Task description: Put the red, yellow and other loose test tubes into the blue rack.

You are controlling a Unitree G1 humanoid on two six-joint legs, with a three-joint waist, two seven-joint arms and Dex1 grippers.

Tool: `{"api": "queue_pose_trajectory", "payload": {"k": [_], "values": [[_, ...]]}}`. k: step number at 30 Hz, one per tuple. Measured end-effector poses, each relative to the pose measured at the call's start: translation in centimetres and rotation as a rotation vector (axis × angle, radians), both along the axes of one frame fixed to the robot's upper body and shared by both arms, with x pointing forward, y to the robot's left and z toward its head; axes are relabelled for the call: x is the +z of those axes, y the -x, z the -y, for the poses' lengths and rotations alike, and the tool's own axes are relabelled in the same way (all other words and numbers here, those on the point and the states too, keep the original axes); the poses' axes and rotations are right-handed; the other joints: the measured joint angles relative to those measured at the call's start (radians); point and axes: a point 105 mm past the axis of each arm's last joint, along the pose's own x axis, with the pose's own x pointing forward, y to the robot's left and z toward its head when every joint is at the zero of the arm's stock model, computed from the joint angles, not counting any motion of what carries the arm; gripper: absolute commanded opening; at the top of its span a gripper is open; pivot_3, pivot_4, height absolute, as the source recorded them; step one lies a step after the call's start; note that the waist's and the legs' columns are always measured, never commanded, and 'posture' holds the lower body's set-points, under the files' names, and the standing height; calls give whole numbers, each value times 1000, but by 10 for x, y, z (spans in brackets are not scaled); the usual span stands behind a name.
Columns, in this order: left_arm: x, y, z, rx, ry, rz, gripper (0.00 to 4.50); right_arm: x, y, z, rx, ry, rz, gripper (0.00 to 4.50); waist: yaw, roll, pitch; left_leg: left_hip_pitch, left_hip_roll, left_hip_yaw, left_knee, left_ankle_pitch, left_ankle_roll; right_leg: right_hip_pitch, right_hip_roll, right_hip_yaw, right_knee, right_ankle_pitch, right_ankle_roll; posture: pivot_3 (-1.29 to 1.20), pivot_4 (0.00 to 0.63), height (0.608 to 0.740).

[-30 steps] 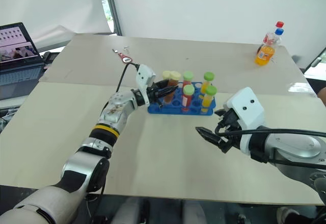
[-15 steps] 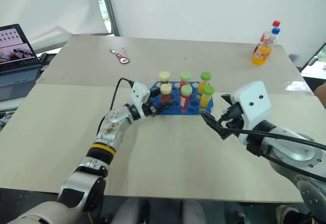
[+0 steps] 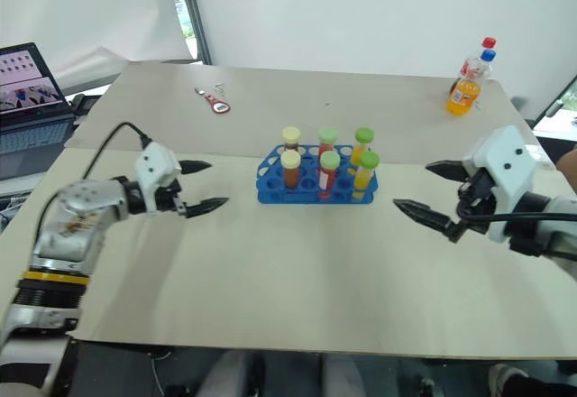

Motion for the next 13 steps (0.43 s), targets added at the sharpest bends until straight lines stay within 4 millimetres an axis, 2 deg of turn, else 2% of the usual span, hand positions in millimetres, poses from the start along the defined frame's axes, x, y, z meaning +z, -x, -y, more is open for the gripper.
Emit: {"api": "queue_pose_trajectory", "payload": {"k": [3,5,13], "values": [[9,5,-21,31,-61,-30,4492,2,-1,9,25,36,-7,4297,-1,0,0,1,0,2,-1,0,0,0,0,0,0,0,0,0,150,740],[12,8,-28,41,-68,-56,4492,2,0,12,41,44,-19,4297,0,0,0,1,1,3,-1,0,0,0,0,0,0,0,0,0,150,740],[15,15,-32,49,-61,-91,4492,0,1,14,67,71,-35,4297,-1,0,0,1,1,7,-1,0,0,0,0,0,0,0,0,0,150,740]]}}
